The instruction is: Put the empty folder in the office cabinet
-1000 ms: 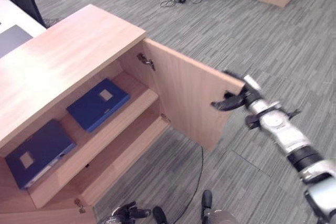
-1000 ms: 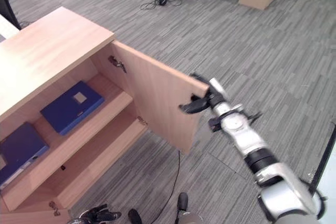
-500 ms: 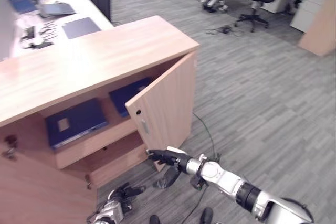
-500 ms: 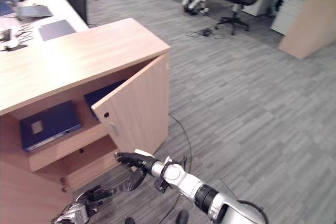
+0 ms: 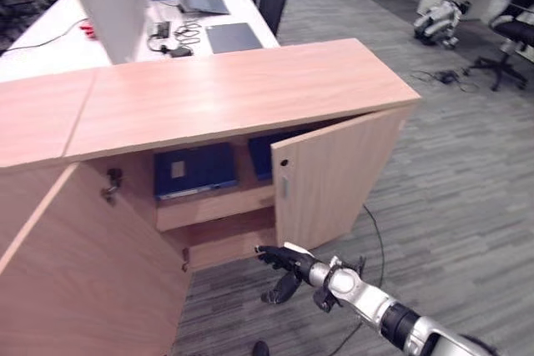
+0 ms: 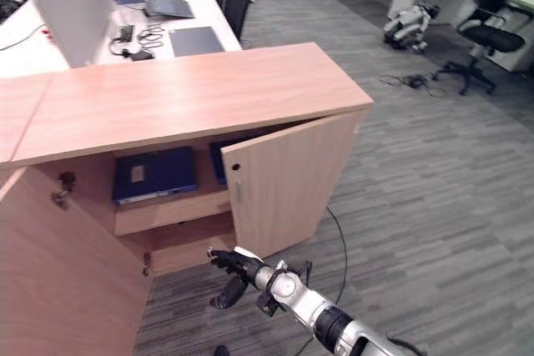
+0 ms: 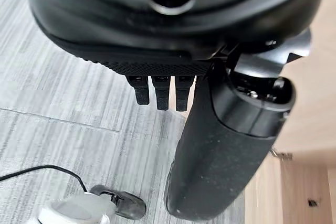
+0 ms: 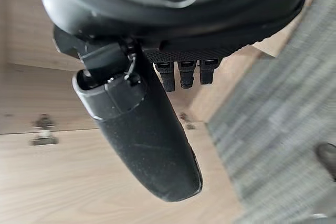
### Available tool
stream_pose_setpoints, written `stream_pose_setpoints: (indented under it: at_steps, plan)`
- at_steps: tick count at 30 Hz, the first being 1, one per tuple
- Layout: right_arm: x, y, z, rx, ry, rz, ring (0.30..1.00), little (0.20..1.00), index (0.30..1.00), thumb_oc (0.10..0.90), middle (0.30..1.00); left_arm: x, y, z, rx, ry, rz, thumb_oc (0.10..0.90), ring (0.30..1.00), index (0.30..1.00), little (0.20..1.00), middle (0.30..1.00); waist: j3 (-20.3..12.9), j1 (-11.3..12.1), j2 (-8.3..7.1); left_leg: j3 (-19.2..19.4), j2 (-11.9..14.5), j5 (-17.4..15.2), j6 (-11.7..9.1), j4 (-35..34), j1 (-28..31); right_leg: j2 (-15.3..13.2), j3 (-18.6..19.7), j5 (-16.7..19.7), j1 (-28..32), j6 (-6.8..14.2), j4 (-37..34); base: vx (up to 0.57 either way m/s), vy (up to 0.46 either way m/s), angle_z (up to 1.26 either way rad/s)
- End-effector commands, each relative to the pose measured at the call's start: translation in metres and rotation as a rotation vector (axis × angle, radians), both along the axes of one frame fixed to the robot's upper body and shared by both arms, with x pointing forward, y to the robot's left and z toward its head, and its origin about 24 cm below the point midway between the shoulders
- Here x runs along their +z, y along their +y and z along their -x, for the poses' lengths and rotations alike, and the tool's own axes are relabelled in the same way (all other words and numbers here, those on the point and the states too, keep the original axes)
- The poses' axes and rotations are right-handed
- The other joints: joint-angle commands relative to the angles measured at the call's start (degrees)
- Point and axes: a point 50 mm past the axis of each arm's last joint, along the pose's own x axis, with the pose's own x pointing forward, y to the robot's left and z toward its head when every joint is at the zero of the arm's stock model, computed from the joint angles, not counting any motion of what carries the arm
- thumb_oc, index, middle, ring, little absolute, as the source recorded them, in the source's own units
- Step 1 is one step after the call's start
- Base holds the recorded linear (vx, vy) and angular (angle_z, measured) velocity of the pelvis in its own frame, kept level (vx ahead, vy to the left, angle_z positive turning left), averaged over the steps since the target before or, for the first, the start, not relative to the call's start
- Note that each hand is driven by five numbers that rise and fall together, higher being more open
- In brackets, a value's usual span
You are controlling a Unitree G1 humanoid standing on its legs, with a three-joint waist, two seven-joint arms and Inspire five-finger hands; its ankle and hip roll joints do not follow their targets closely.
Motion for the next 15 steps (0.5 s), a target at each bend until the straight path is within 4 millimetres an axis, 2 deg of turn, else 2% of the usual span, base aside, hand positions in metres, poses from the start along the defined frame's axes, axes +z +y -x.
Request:
stream_pose_setpoints:
  at_steps: [1,2,3,4,5,6,7,8,9,10,11,12,13,15]
  plan:
    - [0.017,0.012,-0.019,-0.037,-0.093,-0.064,0.9,0.9,0.9,0.8,0.9,0.011,0.017,-0.028,-0.054,-0.053,-0.07,0.8,0.9,0.9,0.9,0.9,3.16,-0.17,-1.17,-0.4,-2.78,-7.32,0.68,-0.17,4.51,-2.71,6.77,1.95,-0.18,5.03,2.27,0.05,0.088,0.57]
    - [0.005,-0.001,-0.014,-0.097,-0.048,-0.037,0.9,0.9,0.9,0.8,0.9,0.011,0.017,-0.028,-0.067,-0.05,-0.069,0.8,0.9,0.9,0.9,0.9,3.46,-0.5,-1.01,-1.57,-3.14,-7.44,1.11,-0.17,4.93,-3.71,7.74,2.19,-0.43,5.14,5.14,0.06,0.063,0.66]
    - [-0.013,-0.019,-0.002,-0.161,0.007,0.025,0.9,0.9,0.9,0.8,0.9,0.011,0.007,-0.041,-0.112,-0.086,-0.059,0.8,0.9,0.9,0.9,0.9,3.85,-1.39,-0.82,-3.55,-3.36,-7.45,1.57,-0.17,5.39,-4.05,11.65,2.39,-0.95,4.75,7.78,0.02,0.061,0.72]
    - [-0.021,-0.033,0.003,-0.215,0.031,0.065,0.9,0.9,0.9,0.8,0.9,0.011,0.006,-0.044,-0.119,-0.109,-0.058,0.8,0.9,0.9,0.9,0.9,3.96,-1.87,-0.68,-4.6,-3.5,-6.36,1.9,-0.17,4.78,-3.37,13.73,2.49,-1.71,3.7,7.65,0.02,-0.002,0.67]
    - [-0.033,-0.05,0.011,-0.267,0.075,0.119,0.9,0.9,0.9,0.8,0.9,0.012,0.006,-0.045,-0.126,-0.119,-0.055,0.8,0.9,0.9,0.9,0.9,4.06,-2.44,-0.29,-6.25,-3.11,-6.01,1.81,-0.17,4.64,-1.36,17.39,0.46,-2.43,3.05,7.32,-0.02,-0.025,0.82]
    - [-0.033,-0.05,0.01,-0.267,0.075,0.119,0.9,0.9,0.9,0.8,0.9,0.012,0.006,-0.045,-0.126,-0.119,-0.055,0.8,0.9,0.9,0.9,0.9,3.94,-2.45,-0.31,-6.27,-3.1,-5.95,1.81,-0.17,4.47,-1.34,17.35,0.54,-2.54,3.02,7.22,0.06,-0.084,1.15]
    - [-0.048,-0.074,0.025,-0.357,0.15,0.187,0.9,0.9,0.9,0.8,0.9,0.013,0.007,-0.049,-0.149,-0.137,-0.05,0.8,0.9,0.9,0.9,0.9,4.61,-3.73,0.19,-9.88,-2.98,-5.65,1.71,0.34,4.37,4.31,26.06,-3.45,-4.52,2.54,5.73,0.07,-0.099,1.03]
    - [-0.055,-0.085,0.035,-0.398,0.191,0.222,0.9,0.9,0.9,0.8,0.9,0.015,0.009,-0.053,-0.176,-0.142,-0.058,0.8,0.9,0.9,0.9,0.9,4.67,-4.14,-0.13,-11.34,-3.34,-5.64,1.53,0.42,4.27,6.21,28.4,-4.46,-4.51,2.42,3.86,0.07,-0.098,1.02]
    - [-0.055,-0.085,0.035,-0.398,0.191,0.222,0.9,0.9,0.9,0.8,0.9,0.015,0.009,-0.053,-0.176,-0.142,-0.058,0.8,0.9,0.9,0.9,0.9,4.58,-4.15,-0.14,-11.34,-3.35,-5.6,1.53,0.42,4.14,6.21,28.38,-4.36,-4.59,2.42,3.76,0.09,-0.122,1.19]
    - [-0.071,-0.108,0.058,-0.504,0.296,0.291,0.9,0.9,0.9,0.8,0.9,0.015,0.007,-0.056,-0.216,-0.133,-0.048,0.8,0.9,0.9,0.9,0.9,3.91,-4.16,-0.5,-14.53,-4.29,-5.42,1.24,0.53,3.51,6.96,29.07,-4.49,-3.43,2.85,1.35,0.09,-0.133,1.27]
    - [-0.076,-0.113,0.068,-0.538,0.338,0.307,0.9,0.9,0.9,0.8,0.9,0.015,0.006,-0.056,-0.218,-0.134,-0.045,0.8,0.9,0.9,0.9,0.9,3.7,-4.14,-0.53,-14.9,-4.15,-5.23,1.08,0.47,3.26,7.2,28.3,-4.68,-3.05,2.54,1.01,0.09,-0.135,1.2]
    - [-0.076,-0.113,0.068,-0.538,0.338,0.307,0.9,0.9,0.9,0.8,0.9,0.015,0.006,-0.056,-0.218,-0.134,-0.045,0.8,0.9,0.9,0.9,0.9,3.71,-4.2,-0.54,-14.97,-4.15,-5.23,1.08,0.48,3.26,7.19,28.23,-4.68,-3.0,2.54,0.98,0.09,-0.164,0.83]
    - [-0.084,-0.127,0.089,-0.607,0.412,0.35,0.9,0.9,0.9,0.8,0.9,0.013,0.004,-0.054,-0.228,-0.127,-0.03,0.8,0.9,0.9,0.9,0.9,3.02,-4.15,-0.37,-15.83,-3.68,-4.69,0.47,0.04,2.93,7.84,26.61,-4.5,-1.78,2.33,-1.21,0.1,-0.169,0.62]
    - [-0.09,-0.138,0.11,-0.652,0.476,0.397,0.9,0.9,0.9,0.8,0.9,0.011,0.001,-0.049,-0.22,-0.128,-0.01,0.8,0.9,0.9,0.9,0.9,2.35,-3.85,-0.16,-16.77,-2.95,-4.49,-0.47,-0.07,2.6,8.6,25.26,-4.98,-0.7,1.9,-2.91,0.11,-0.185,0.42]
